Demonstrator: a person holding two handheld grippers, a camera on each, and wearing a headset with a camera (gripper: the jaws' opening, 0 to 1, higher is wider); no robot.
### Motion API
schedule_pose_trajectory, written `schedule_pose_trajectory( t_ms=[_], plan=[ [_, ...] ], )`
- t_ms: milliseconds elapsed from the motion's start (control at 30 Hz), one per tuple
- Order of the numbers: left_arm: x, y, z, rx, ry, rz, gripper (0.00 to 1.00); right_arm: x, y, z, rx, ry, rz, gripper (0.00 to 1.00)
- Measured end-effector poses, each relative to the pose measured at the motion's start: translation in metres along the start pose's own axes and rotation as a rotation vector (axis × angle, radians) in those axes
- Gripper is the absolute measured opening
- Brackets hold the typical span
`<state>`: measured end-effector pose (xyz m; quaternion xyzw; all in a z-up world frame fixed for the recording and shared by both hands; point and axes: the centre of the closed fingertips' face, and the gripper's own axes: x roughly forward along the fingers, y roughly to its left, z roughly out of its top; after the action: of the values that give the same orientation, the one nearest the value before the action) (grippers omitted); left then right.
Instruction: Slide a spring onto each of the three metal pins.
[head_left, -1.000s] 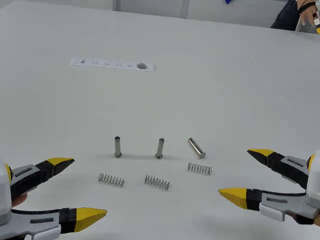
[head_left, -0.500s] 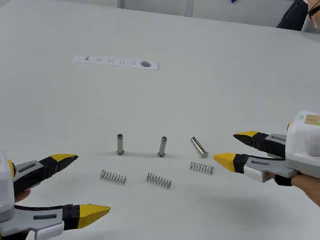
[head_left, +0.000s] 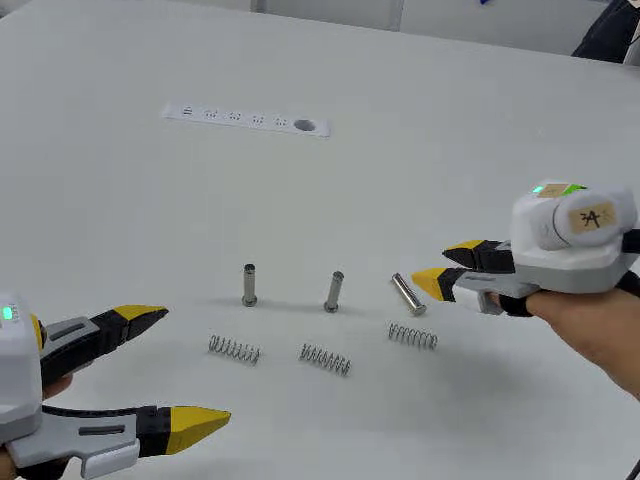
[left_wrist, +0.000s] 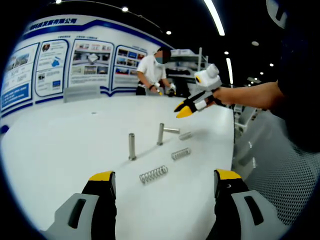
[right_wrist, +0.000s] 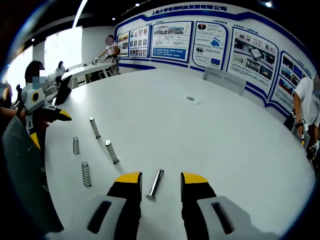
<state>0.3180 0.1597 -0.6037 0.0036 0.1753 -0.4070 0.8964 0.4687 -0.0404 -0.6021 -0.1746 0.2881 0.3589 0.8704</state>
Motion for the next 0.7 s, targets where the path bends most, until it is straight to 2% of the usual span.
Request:
schedule_pose_trajectory(
  t_ms=[100, 433, 700],
  plan=[
    [-0.001, 0.001, 0.0, -0.003, -0.001, 0.004, 0.82, 0.013, -0.003, -0.002, 0.007, 0.034, -0.003, 0.3],
    [0.0, 0.002, 0.0, -0.007, -0.002, 0.007, 0.8, 0.039, 0.002, -0.01, 0.043, 0.134, -0.011, 0.22],
    [0.0, 0.003, 0.0, -0.013, -0.004, 0.006, 0.79, 0.051, 0.003, -0.018, 0.064, 0.189, -0.013, 0.17]
  ],
)
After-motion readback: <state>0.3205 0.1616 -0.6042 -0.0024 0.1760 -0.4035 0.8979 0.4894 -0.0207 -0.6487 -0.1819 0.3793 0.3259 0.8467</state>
